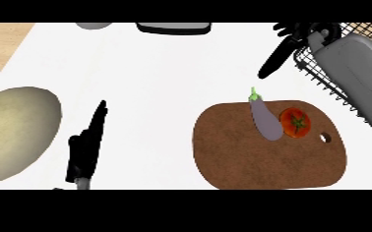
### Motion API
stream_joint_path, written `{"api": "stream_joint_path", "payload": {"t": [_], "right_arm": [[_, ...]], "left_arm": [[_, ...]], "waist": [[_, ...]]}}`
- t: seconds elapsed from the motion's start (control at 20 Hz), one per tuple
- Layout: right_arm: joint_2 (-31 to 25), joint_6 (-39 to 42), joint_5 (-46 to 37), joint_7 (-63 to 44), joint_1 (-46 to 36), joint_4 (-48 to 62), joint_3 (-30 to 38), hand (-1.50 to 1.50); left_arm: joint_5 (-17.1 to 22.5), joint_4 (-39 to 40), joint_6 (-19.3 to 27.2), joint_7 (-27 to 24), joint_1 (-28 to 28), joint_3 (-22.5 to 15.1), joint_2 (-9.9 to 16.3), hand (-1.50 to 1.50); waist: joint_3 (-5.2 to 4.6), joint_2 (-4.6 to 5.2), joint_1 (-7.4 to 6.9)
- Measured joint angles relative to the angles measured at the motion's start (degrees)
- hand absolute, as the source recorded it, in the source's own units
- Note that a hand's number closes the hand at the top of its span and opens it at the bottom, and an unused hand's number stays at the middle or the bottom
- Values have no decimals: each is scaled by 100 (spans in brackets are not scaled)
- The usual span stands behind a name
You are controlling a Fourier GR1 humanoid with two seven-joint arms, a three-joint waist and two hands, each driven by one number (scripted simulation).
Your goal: Pick the eggplant from the cutting board and place it in the tiered basket
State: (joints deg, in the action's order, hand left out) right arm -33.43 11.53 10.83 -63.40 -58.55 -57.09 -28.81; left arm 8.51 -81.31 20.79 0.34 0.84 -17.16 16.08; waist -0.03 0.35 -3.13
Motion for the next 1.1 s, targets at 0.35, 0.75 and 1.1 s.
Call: {"api": "stream_joint_path", "payload": {"t": [0.35, 0.75, 1.1], "right_arm": [[411, 592, -56, -45, -613, 694, -869, -150], [1100, 957, -209, 42, -922, 1472, -1463, -150], [1462, 1425, -169, 103, -1027, 2133, -1931, -150]], "left_arm": [[-53, 54, 12, -48, 12, 15, -34, 0], [-76, 118, 1, -186, 80, 76, -100, 0], [-86, 86, 5, -140, 115, 114, -107, 0]], "waist": [[9, -9, 22], [28, -30, 130], [28, -39, 179]]}}
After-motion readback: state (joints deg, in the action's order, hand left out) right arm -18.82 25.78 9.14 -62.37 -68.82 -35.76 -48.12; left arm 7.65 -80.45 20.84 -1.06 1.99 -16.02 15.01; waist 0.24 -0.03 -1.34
